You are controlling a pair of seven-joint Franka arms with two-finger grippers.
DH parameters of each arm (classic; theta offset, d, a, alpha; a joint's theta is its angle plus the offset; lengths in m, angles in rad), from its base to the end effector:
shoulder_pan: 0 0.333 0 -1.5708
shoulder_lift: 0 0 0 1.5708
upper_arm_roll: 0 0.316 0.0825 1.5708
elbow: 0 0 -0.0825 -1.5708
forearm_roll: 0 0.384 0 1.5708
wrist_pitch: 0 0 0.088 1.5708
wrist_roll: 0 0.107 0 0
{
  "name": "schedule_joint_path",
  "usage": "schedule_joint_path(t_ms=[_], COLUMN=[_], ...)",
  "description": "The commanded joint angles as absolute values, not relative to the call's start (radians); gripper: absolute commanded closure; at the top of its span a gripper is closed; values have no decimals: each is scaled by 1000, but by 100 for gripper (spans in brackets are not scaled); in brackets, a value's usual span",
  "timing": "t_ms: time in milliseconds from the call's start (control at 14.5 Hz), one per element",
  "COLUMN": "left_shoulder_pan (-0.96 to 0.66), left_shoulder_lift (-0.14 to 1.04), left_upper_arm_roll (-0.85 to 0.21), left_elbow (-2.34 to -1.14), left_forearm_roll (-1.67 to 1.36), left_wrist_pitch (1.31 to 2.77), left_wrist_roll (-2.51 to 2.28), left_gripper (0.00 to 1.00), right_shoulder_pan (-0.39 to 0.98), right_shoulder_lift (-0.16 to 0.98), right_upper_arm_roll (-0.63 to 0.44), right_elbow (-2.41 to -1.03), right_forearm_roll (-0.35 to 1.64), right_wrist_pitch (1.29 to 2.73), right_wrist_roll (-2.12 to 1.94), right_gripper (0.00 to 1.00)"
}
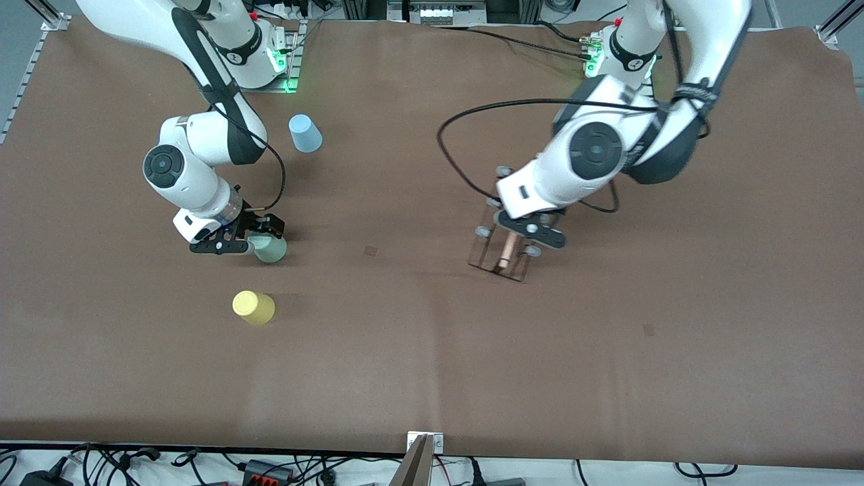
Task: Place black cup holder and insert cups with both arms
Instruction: 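Grasp the rack handle with the left gripper while the right gripper grasps the teal cup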
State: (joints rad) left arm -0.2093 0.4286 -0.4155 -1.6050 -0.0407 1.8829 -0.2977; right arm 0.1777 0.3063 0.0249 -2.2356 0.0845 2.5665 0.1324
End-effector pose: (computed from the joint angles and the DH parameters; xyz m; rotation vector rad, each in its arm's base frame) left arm 0.5487 -0.3600 0.3907 2.9612 -0.4300 -0.2949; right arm 0.5383 0.1093 0.2342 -3.0839 0.0022 -0.0232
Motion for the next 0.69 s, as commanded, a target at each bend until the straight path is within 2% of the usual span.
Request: schedule_joint_path(t_ms=[0,276,622], left_shoulder_pan=[-314,-423,-443], left_shoulder_lift=[511,572,607], left_upper_arm_roll=[-411,-405,-407], left_elbow=[-1505,-1503,-1503], left_forearm_roll=[-54,-43,-28], left_wrist_pitch=[1961,2132,2146], left_wrist_roll=[-507,-695,-699], left_gripper=[99,99,97], right_shoulder_pan=[184,184,187], right_shoulder_lift=[319,324,342], right_upper_arm_roll=[21,21,21], right_elbow=[-2235,-2233,-2230], right_forearm_roll=[89,84,84], right_wrist_pitch=[2594,2595,2631], right_wrist_roll=[137,133,135], right_gripper=[0,0,0])
